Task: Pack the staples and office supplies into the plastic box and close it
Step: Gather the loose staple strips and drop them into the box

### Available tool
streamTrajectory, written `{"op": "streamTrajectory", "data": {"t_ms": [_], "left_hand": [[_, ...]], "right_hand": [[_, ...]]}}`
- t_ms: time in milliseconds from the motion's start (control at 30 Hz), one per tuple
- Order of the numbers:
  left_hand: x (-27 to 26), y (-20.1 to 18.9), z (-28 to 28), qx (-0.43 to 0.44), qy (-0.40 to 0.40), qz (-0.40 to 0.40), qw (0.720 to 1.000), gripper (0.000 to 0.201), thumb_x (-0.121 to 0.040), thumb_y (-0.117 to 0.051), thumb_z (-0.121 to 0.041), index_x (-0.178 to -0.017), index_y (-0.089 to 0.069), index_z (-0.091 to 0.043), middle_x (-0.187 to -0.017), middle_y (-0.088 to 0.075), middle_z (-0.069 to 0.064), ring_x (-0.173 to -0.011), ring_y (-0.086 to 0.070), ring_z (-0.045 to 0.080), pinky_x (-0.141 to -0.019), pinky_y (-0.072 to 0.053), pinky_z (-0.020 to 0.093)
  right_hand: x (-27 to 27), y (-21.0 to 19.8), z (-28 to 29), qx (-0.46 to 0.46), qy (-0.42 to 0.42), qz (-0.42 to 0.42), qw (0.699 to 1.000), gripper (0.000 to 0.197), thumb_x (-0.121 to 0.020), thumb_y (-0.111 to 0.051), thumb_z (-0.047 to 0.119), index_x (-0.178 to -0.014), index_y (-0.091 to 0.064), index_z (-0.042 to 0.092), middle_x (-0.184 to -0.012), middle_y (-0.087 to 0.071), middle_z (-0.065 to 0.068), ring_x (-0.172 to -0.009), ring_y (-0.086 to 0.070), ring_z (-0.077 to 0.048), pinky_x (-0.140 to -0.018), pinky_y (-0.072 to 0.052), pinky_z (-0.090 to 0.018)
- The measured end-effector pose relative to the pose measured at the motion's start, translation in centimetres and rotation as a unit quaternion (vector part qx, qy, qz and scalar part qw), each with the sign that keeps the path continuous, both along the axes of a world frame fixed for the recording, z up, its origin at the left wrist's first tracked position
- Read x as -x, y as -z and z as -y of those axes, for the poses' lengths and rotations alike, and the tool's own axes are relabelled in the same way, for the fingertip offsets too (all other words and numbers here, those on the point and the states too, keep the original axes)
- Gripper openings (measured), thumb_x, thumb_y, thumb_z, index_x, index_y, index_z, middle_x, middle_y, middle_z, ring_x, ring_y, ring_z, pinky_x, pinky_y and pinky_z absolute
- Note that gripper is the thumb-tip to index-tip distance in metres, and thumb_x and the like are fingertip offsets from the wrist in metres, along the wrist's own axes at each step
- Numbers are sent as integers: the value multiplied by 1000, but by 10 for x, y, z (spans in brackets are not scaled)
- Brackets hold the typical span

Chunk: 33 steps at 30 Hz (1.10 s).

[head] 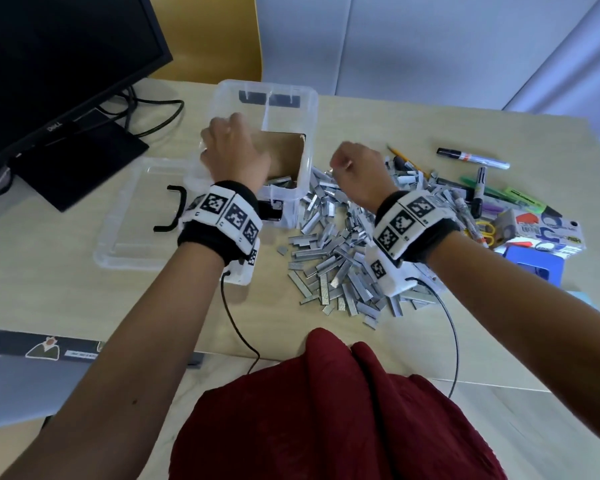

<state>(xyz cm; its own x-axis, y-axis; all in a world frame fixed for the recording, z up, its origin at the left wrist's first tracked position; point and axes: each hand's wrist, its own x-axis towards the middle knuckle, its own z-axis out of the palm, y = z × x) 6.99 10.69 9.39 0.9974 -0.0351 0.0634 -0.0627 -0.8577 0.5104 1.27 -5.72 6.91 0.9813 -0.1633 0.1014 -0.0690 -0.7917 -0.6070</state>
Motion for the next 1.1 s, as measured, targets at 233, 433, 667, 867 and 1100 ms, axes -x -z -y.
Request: {"op": "streamTrajectory", "data": {"t_ms": [233, 433, 667, 867, 1100], "left_hand": [[43, 16, 66, 63, 298, -43, 952, 23, -92, -39, 0, -95, -62, 0, -96, -62, 11, -88, -57, 23, -83, -47, 36], [61, 64, 79, -141, 420, -179, 878, 17, -89, -49, -3, -98, -63, -8, -97, -55, 8, -91, -55, 24, -82, -45, 32], [69, 84, 74, -288, 453, -190, 822, 50, -79, -71, -25, -121, -45, -17, -123, -40, 5, -114, -44, 24, -83, -41, 35], [69, 90, 76, -243, 433, -142, 856, 28, -89, -53, -15, -116, -52, -17, -120, -44, 8, -111, -47, 26, -80, -41, 36], [66, 98, 73, -184, 425, -88, 882, 15, -95, -45, -14, -101, -58, -10, -107, -53, 4, -102, -52, 20, -79, -41, 29]], "right_hand": [[44, 38, 42, 82, 3, -206, 975, 12, -87, -56, 14, -89, -61, 3, -99, -66, -11, -90, -61, -22, -89, -51, -36], [75, 53, 44, 136, 10, -291, 947, 26, -82, -65, 28, -98, -59, 8, -92, -61, -4, -88, -59, -22, -86, -51, -35], [84, 71, 36, 197, 1, -232, 953, 25, -86, -60, 26, -103, -53, 9, -95, -57, -5, -88, -57, -22, -81, -51, -33], [85, 79, 34, 189, 16, -189, 963, 19, -87, -57, 25, -97, -57, 8, -101, -60, -6, -89, -59, -22, -77, -52, -32], [76, 69, 57, -147, 94, -200, 964, 30, -92, -50, 20, -83, -62, -5, -71, -56, -7, -56, -45, -13, -55, -41, -19]]}}
